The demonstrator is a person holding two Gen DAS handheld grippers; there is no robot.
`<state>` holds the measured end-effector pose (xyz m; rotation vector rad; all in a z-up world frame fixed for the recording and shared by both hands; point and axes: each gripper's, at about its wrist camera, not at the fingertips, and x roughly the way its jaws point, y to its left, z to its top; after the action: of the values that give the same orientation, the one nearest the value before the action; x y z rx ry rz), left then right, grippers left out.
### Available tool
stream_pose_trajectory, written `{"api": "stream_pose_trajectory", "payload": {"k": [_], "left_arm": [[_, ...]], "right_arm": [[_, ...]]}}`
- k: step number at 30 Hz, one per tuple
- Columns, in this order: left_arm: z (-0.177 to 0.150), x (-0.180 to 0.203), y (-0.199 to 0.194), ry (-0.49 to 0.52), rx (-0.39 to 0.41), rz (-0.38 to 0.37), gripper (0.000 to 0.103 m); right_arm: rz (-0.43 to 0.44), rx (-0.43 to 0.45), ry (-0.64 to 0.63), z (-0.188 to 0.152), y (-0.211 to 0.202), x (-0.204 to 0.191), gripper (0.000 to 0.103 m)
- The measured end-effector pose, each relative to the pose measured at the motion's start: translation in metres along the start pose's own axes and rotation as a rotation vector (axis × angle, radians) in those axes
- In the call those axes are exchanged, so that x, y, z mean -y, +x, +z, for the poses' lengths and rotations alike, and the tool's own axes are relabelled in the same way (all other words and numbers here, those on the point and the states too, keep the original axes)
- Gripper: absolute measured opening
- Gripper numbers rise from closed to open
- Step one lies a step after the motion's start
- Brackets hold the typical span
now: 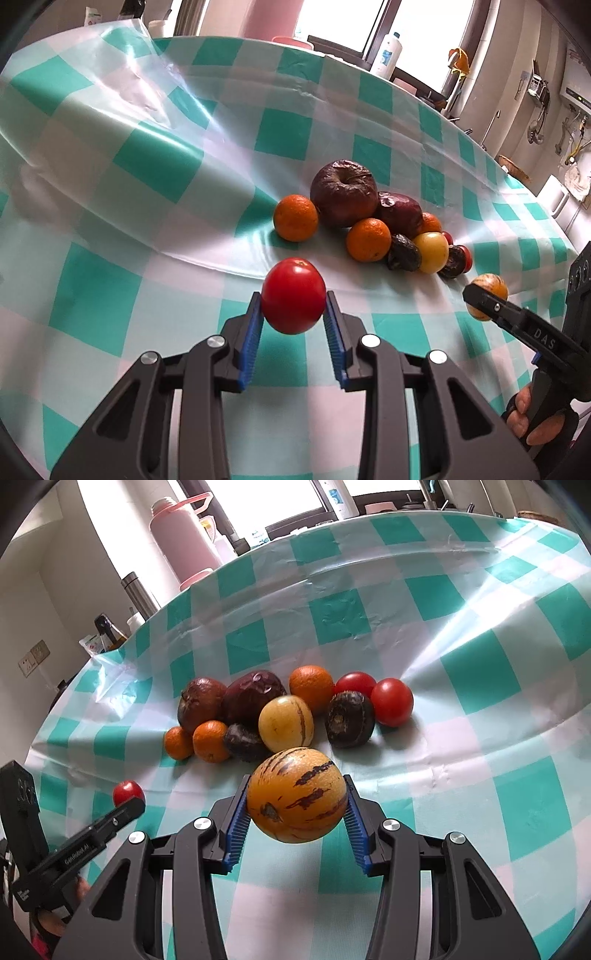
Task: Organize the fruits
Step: 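Carry the striped fruit and red tomato off the table to the white box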
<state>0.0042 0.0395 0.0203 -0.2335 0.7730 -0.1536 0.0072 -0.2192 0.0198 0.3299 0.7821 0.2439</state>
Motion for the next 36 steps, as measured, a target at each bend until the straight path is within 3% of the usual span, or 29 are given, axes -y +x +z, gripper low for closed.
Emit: {"api": "stream_pose_trajectory", "payload": {"k": [3, 8, 12, 19, 22, 24, 25, 28, 34, 36], "left_arm": [[-0.005, -0.002, -0.008, -0.012, 0.008, -0.009, 0.033], [-0.018, -0.009, -0.026, -0.043, 0.018, -0.038, 0.033], [-0.030, -0.012, -0.047, -0.030, 0.058, -0.032, 0.033], [-0.048, -0.005, -0.064, -0.012, 0.046, -0.063, 0.033], [-0.053, 0.005, -0.066, 0.022, 0.045, -0.070, 0.033], [-0.053, 0.008, -0.063, 0.025, 0.028, -0.075, 0.033], [-0.053, 0.008, -0.062, 0.024, 0.024, -0.073, 0.033], [-0.054, 0.004, -0.064, 0.007, 0.027, -0.070, 0.033], [-0.058, 0.000, -0.069, 0.008, 0.019, -0.075, 0.033], [-0.059, -0.001, -0.070, 0.002, 0.019, -0.077, 0.033]], "right_arm": [[-0.019, 0.004, 0.001, -0.010, -0.010, -0.003, 0.047], [0.022, 0.016, -0.004, -0.037, -0.039, -0.009, 0.047], [0.046, 0.015, -0.013, -0.054, -0.059, -0.011, 0.047], [0.063, 0.070, -0.036, -0.074, -0.095, -0.006, 0.046], [0.062, 0.054, -0.019, -0.074, -0.097, 0.002, 0.047], [0.048, 0.036, -0.028, -0.074, -0.095, 0.002, 0.058], [0.049, 0.013, -0.038, -0.073, -0.092, 0.001, 0.070], [0.072, -0.032, -0.089, -0.078, -0.092, -0.011, 0.074], [0.214, -0.102, -0.276, -0.113, -0.103, -0.058, 0.079], [0.155, -0.126, -0.359, -0.133, -0.096, -0.073, 0.073]]}}
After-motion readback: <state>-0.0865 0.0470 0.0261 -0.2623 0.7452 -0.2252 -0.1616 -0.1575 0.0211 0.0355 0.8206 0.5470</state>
